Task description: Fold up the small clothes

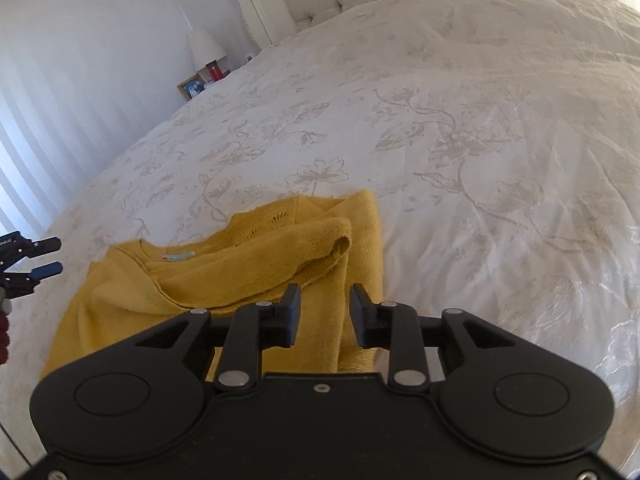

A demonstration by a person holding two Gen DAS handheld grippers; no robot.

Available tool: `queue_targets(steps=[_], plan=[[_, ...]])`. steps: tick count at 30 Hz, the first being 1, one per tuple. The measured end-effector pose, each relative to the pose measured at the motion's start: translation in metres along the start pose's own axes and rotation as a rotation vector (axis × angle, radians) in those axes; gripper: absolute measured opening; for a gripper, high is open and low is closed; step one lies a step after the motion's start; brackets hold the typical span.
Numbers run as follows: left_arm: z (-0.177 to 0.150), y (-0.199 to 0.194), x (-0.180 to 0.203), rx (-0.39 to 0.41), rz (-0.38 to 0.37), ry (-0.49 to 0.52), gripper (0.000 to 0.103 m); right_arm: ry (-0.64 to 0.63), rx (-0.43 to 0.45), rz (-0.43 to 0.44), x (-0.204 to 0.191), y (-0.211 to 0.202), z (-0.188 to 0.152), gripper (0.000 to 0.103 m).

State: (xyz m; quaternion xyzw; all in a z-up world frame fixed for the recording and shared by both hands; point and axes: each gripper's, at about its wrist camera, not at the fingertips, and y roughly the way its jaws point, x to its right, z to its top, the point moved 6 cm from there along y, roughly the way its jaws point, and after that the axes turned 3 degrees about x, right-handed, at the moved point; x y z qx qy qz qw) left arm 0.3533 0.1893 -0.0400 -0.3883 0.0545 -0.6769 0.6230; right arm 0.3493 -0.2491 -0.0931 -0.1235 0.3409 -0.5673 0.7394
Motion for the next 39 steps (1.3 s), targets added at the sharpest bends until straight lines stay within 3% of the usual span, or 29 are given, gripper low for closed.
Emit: queue_targets(steps=[4,8,13,15,17,23,28,37,39], plan=[[-0.038,-0.014,-0.014,-0.085,0.035,0.066,0.056,-0.108,-0.016,-0.001,-0.007,0.006,-0.002,0.039],[-0.072,-0.022,-0.024,-0.104,0.083,0.145,0.056,-0.163,-0.041,0.015,-0.016,0.027,0.009,0.039],[-0.087,-0.02,-0.028,-0.099,0.084,0.154,0.059,-0.026,-0.052,-0.011,-0.004,0.079,0.052,0.039],[-0.09,-0.019,-0.027,-0.1,0.093,0.174,0.059,0.002,0.006,-0.04,0.001,0.078,0.068,0.039],[-0.093,-0.021,-0.027,-0.096,0.092,0.181,0.06,0.038,0.018,-0.009,0.003,0.066,0.071,0.039],[-0.095,-0.019,-0.026,-0.082,0.075,0.161,0.066,-0.064,-0.046,0.04,-0.004,0.013,0.016,0.039],[-0.095,-0.019,-0.022,-0.089,0.095,0.185,0.067,-0.059,-0.105,0.062,-0.004,-0.006,-0.019,0.039],[-0.094,-0.019,-0.02,-0.098,0.106,0.195,0.067,-0.023,-0.125,0.073,-0.007,-0.008,-0.03,0.039],[-0.092,-0.02,-0.018,-0.1,0.108,0.199,0.067,-0.008,-0.148,0.084,-0.009,-0.006,-0.034,0.032]])
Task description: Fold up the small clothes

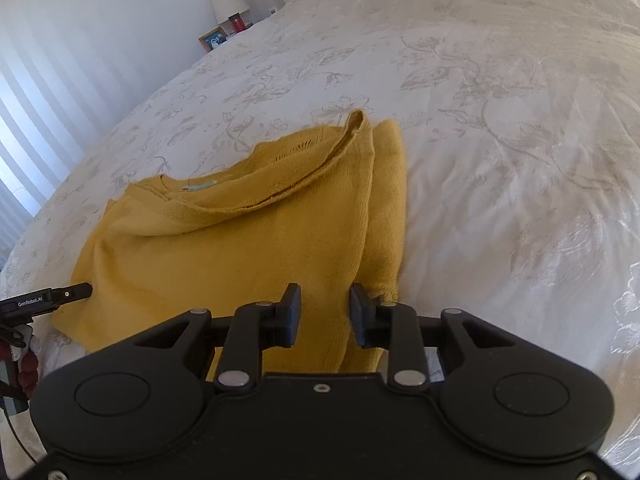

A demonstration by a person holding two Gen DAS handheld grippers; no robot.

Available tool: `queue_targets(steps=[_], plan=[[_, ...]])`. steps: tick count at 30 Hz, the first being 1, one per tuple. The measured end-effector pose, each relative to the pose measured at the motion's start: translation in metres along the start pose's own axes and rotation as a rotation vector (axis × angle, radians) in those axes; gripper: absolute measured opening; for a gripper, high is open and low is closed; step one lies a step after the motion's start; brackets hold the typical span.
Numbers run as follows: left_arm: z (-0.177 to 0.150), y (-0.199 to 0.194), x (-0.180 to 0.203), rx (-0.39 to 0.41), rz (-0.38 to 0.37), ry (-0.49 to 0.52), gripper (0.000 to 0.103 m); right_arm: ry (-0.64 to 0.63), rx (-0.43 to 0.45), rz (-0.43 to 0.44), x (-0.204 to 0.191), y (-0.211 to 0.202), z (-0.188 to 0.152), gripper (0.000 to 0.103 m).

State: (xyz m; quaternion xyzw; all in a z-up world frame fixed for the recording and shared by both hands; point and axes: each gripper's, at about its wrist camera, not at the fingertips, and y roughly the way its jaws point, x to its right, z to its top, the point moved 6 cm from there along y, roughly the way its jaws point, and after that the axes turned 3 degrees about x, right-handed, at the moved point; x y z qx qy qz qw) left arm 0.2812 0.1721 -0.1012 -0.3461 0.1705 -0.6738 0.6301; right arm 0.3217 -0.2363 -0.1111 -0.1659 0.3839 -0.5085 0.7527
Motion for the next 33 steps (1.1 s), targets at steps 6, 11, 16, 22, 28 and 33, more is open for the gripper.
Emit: queue_targets(steps=[6,11,16,22,28,33], plan=[[0.01,-0.015,0.016,0.019,-0.012,0.048,0.067,-0.128,0.046,-0.133,-0.009,-0.019,0.009,0.008],[0.005,-0.01,0.034,-0.011,-0.005,0.138,0.067,-0.092,0.017,-0.196,0.013,-0.011,0.007,0.006],[0.004,-0.019,0.036,-0.011,-0.015,0.136,0.067,-0.09,0.075,-0.243,0.011,-0.021,0.012,0.006],[-0.001,-0.019,0.037,-0.043,-0.037,0.142,0.068,-0.076,0.029,-0.277,0.021,-0.013,0.006,0.006],[-0.022,-0.012,0.029,-0.123,0.008,0.237,0.068,-0.079,0.068,-0.253,0.018,-0.029,0.011,0.021],[-0.02,-0.016,0.016,-0.134,0.01,0.216,0.067,-0.058,0.047,-0.141,0.016,-0.045,0.011,0.048]])
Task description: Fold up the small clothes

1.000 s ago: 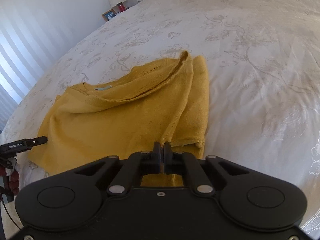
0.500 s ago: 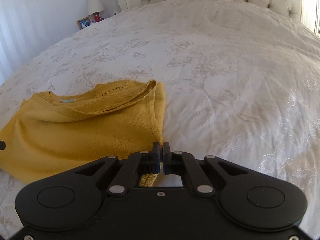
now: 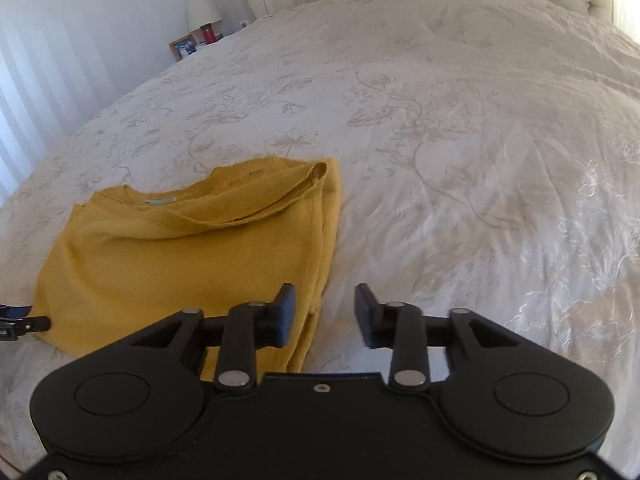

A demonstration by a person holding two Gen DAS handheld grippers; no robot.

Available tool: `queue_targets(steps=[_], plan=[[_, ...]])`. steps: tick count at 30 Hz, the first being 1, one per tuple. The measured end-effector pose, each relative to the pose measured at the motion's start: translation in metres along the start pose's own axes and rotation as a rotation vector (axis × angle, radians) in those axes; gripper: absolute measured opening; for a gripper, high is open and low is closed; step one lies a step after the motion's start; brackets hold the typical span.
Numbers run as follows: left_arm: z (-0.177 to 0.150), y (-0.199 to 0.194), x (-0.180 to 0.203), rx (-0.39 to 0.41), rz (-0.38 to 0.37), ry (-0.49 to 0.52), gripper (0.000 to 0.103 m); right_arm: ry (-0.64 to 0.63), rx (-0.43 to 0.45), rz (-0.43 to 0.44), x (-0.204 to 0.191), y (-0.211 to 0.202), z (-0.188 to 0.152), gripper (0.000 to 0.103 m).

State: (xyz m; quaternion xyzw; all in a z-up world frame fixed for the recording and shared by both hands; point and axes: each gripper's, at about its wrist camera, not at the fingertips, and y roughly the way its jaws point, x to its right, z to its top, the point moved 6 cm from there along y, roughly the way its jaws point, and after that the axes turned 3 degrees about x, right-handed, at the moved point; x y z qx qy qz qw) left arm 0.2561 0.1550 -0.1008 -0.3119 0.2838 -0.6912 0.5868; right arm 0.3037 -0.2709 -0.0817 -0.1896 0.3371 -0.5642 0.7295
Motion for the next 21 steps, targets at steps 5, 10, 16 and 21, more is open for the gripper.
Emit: queue_targets(steps=[5,10,16,21], plan=[[0.004,-0.006,0.004,-0.007,0.04,0.012,0.067,-0.023,-0.003,0.007,-0.007,-0.009,-0.008,0.048],[0.027,-0.034,0.015,0.128,0.021,-0.048,0.066,-0.074,0.045,0.051,-0.036,-0.006,0.013,0.048],[0.04,-0.011,0.031,0.124,0.011,-0.044,0.066,-0.198,0.008,0.1,-0.09,0.034,0.025,0.05],[0.014,0.013,0.018,0.048,0.024,-0.057,0.066,-0.258,-0.058,0.094,-0.114,0.076,0.02,0.05]])
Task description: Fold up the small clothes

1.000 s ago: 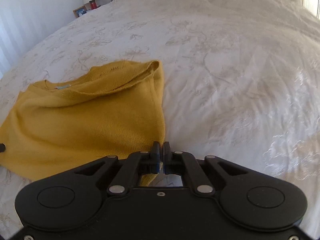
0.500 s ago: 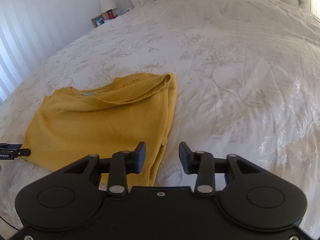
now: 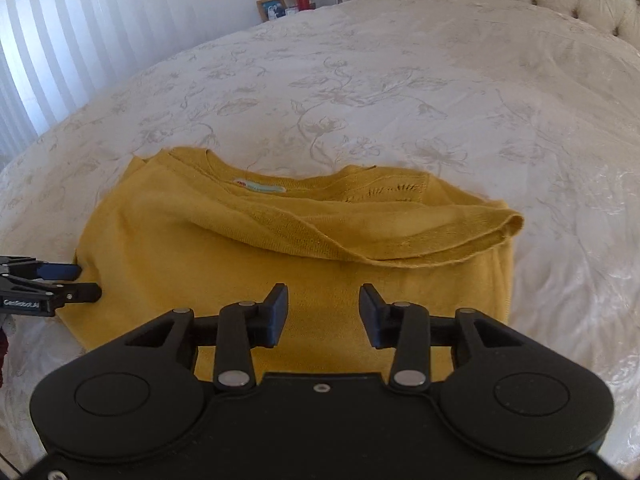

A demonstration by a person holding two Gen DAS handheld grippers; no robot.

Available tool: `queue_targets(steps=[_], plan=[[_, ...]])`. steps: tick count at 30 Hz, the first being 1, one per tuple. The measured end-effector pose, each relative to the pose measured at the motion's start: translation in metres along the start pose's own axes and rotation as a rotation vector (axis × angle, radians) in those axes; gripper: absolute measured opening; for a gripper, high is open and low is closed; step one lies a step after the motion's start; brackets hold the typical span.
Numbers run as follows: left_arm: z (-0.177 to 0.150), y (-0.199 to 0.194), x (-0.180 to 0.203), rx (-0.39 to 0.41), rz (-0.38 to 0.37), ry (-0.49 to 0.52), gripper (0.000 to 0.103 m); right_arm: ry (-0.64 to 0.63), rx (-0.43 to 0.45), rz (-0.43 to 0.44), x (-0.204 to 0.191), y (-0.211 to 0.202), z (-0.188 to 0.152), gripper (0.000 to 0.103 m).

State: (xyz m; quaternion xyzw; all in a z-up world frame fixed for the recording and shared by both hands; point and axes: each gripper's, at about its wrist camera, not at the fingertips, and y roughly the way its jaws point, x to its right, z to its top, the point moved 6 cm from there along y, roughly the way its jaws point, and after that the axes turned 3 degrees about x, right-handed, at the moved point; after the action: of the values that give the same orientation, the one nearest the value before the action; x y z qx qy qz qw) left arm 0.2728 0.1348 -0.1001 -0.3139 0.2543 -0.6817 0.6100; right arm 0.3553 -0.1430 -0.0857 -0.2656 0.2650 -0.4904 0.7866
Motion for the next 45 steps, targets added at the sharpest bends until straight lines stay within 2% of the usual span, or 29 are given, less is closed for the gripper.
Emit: queue_targets(steps=[3,6,9,11,15,18,21,24,26,28,30,36,40,43,45], plan=[[-0.005,-0.003,0.0,0.02,-0.006,0.023,0.066,-0.045,-0.03,-0.038,-0.002,0.03,0.01,0.05],[-0.005,-0.001,-0.001,0.021,-0.012,0.014,0.067,-0.048,-0.036,-0.1,0.008,0.06,0.036,0.05],[-0.004,-0.001,-0.001,0.02,-0.016,0.011,0.067,0.029,0.05,-0.169,0.022,0.065,0.063,0.05],[-0.004,-0.002,-0.001,0.019,-0.019,0.009,0.067,0.142,0.108,-0.156,0.029,0.054,0.069,0.05],[-0.004,-0.001,0.0,0.025,-0.019,0.002,0.069,0.318,0.235,-0.131,0.029,0.005,0.049,0.05],[-0.002,0.0,0.001,0.023,-0.021,-0.003,0.072,0.378,0.338,-0.154,0.017,-0.026,0.029,0.057],[0.002,-0.002,0.001,0.019,-0.028,-0.004,0.072,0.372,0.408,-0.211,0.006,-0.038,0.014,0.06],[0.011,-0.011,0.0,0.033,-0.05,-0.013,0.072,0.292,0.467,-0.276,-0.003,-0.036,0.007,0.06],[0.025,-0.021,-0.001,0.081,-0.049,-0.007,0.072,0.256,0.482,-0.296,-0.004,-0.035,0.013,0.06],[0.043,-0.025,-0.002,0.125,-0.038,0.003,0.072,0.244,0.497,-0.28,-0.004,-0.035,0.018,0.064],[0.061,-0.021,-0.002,0.141,-0.029,0.01,0.072,0.246,0.498,-0.288,-0.003,-0.033,0.017,0.066],[0.102,0.016,-0.004,0.134,-0.003,0.051,0.072,0.241,0.431,-0.25,-0.006,-0.025,0.008,0.066],[0.118,0.044,-0.009,0.112,0.037,0.082,0.072,0.204,0.415,-0.213,-0.007,-0.023,0.008,0.076],[0.124,0.058,-0.007,0.092,0.061,0.14,0.072,0.199,0.402,-0.199,-0.008,-0.02,0.006,0.077],[0.125,0.067,-0.004,0.072,0.064,0.175,0.071,0.189,0.399,-0.195,-0.009,-0.019,0.005,0.082]])
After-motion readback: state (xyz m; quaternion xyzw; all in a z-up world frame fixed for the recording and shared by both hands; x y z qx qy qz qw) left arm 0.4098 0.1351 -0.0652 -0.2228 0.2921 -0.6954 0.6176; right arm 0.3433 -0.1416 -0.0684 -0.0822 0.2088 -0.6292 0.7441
